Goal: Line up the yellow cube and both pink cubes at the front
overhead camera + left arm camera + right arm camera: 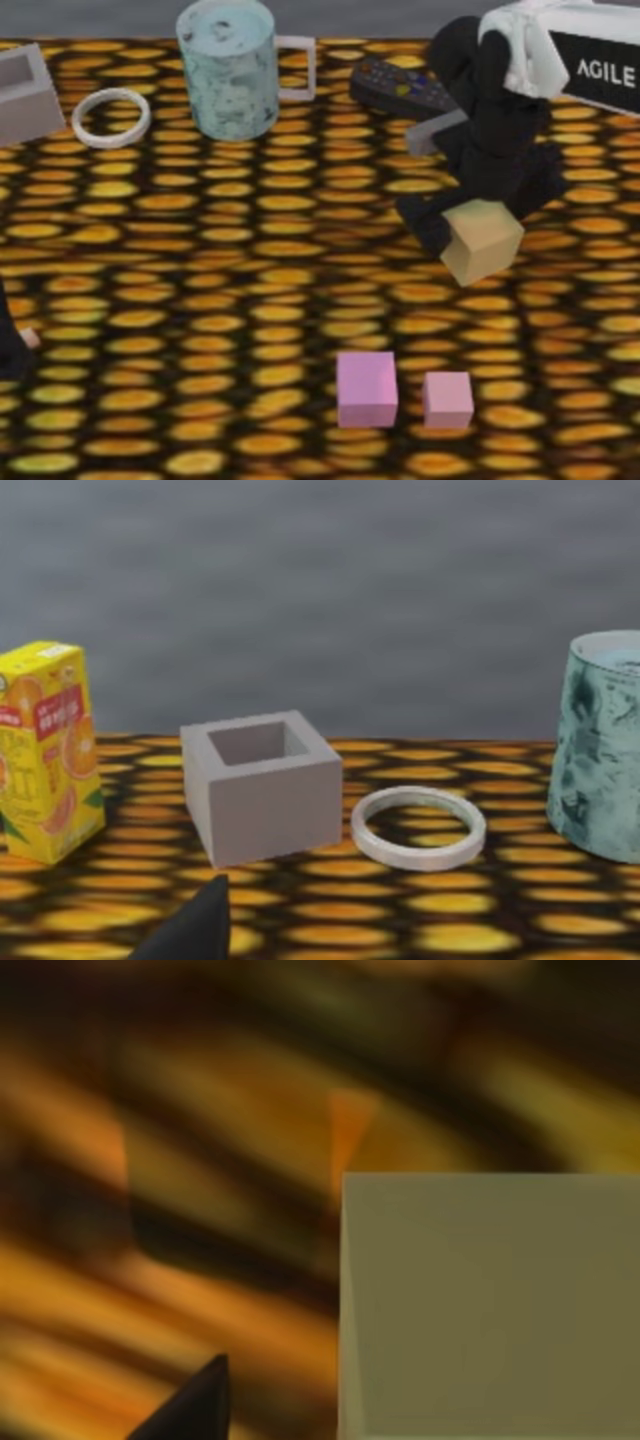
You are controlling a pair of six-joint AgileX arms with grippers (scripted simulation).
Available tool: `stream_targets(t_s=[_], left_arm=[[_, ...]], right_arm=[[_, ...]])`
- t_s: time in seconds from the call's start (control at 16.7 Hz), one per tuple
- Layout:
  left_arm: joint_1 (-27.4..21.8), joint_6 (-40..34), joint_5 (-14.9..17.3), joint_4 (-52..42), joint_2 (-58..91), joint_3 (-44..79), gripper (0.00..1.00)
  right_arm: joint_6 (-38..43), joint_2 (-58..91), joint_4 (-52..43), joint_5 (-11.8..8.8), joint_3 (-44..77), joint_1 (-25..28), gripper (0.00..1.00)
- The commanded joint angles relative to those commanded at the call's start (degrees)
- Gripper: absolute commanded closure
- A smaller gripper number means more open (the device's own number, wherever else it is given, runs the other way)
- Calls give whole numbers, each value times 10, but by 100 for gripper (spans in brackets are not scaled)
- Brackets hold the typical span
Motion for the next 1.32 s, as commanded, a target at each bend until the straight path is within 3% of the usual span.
stream_targets(t_s=[0.42, 1.2, 1.32], left_arm=[[0, 0, 0, 0, 0, 0, 0], [0, 0, 0, 0, 0, 0, 0], [0, 0, 0, 0, 0, 0, 0]], right_arm=[[1, 11, 38, 0, -31, 1, 0], [1, 11, 38, 0, -31, 1, 98], [1, 11, 38, 0, -31, 1, 100]])
